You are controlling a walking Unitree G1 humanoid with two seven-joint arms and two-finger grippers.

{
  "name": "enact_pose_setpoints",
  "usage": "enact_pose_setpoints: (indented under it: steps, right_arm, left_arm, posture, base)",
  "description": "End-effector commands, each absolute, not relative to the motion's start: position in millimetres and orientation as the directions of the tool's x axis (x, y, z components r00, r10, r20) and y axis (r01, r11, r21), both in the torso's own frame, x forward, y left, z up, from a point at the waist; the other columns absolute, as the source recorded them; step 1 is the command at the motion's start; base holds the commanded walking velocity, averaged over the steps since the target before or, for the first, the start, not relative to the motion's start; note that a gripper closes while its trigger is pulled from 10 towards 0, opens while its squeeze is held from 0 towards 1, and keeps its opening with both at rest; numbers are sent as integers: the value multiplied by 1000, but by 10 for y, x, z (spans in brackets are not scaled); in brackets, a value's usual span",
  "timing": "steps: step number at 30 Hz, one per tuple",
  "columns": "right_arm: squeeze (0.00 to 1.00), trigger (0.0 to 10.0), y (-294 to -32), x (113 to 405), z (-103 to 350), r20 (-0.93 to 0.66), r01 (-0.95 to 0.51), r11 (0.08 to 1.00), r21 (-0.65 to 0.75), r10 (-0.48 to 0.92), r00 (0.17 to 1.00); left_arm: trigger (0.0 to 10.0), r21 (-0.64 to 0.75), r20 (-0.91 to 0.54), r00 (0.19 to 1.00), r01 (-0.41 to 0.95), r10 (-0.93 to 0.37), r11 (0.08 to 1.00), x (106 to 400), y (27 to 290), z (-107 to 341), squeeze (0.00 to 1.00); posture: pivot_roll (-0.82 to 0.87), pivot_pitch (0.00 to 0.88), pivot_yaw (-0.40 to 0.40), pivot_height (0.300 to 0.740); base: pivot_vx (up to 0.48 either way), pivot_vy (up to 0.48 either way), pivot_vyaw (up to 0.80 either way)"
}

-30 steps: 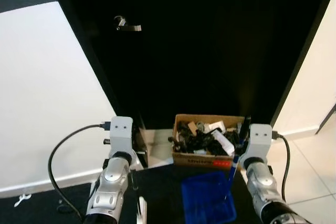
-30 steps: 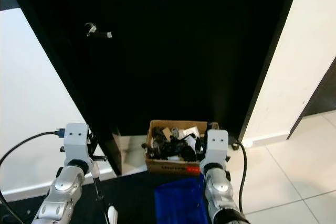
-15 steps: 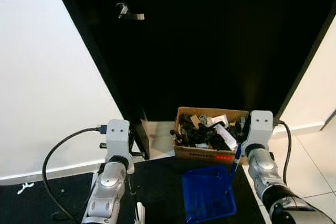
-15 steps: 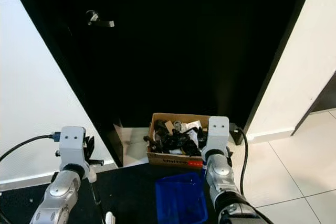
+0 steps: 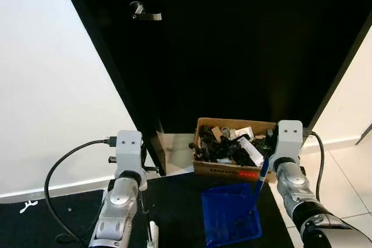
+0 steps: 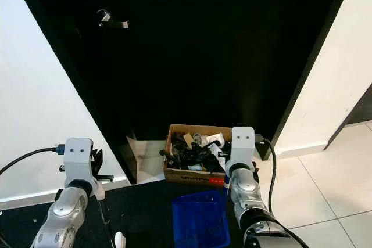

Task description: Sweep floor

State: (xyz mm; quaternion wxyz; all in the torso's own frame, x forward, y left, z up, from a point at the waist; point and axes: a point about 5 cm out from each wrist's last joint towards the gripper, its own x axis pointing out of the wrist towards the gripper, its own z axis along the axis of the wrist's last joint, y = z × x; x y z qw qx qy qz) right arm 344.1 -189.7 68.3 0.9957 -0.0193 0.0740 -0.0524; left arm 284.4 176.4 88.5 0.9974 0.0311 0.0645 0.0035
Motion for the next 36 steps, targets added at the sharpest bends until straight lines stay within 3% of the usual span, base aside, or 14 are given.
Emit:
enact_pose_setpoints:
  steps: [1, 12, 13, 20, 25, 29, 36]
  right_arm:
    - [0, 0, -1846, 3442, 662, -159, 99, 995, -20, -101, 982]
    - [0, 0, -1868, 3491, 750, -125, 91, 995, -31, -94, 988]
    - [0, 10000, -1869, 3503, 782, -105, 84, 996, -28, -86, 991]
    - [0, 10000, -1815, 3586, 1040, 33, 10, 999, -52, -8, 999]
    - [0, 10000, -1763, 3589, 1068, 19, -63, 991, -114, 66, 998]
    - [0, 10000, -1781, 3549, 1030, -7, -33, 995, -94, 33, 999]
    - [0, 10000, -1764, 3538, 1099, 24, 9, 1000, -21, -9, 1000]
  left_arm:
    - [10000, 108, -119, 992, -18, 30, 994, 2847, 1854, 931, 0]
    - [10000, 103, -108, 994, -17, 28, 995, 2893, 1823, 943, 0]
    - [10000, 101, -107, 994, -16, 27, 995, 2902, 1814, 944, 0]
    - [10000, 90, -105, 994, -11, 20, 996, 2947, 1765, 935, 0]
    - [10000, 88, -110, 994, -17, 27, 996, 2978, 1766, 925, 0]
    - [10000, 96, -81, 991, -97, 105, 991, 3022, 1960, 1025, 0]
    - [10000, 83, -12, 992, -127, 129, 988, 3052, 2210, 1345, 0]
  posture:
    - [129, 119, 115, 740]
    - [116, 87, 107, 740]
    - [107, 82, 104, 740]
    - [64, 71, 99, 740]
    - [36, 70, 94, 740]
    - [7, 73, 79, 740]
    - [0, 71, 58, 740]
  base:
    - [0, 0, 0]
    - [0, 0, 0]
    - [0, 0, 0]
    - [0, 0, 0]
    - [0, 0, 0]
    - [0, 0, 0]
    - [0, 0, 0]
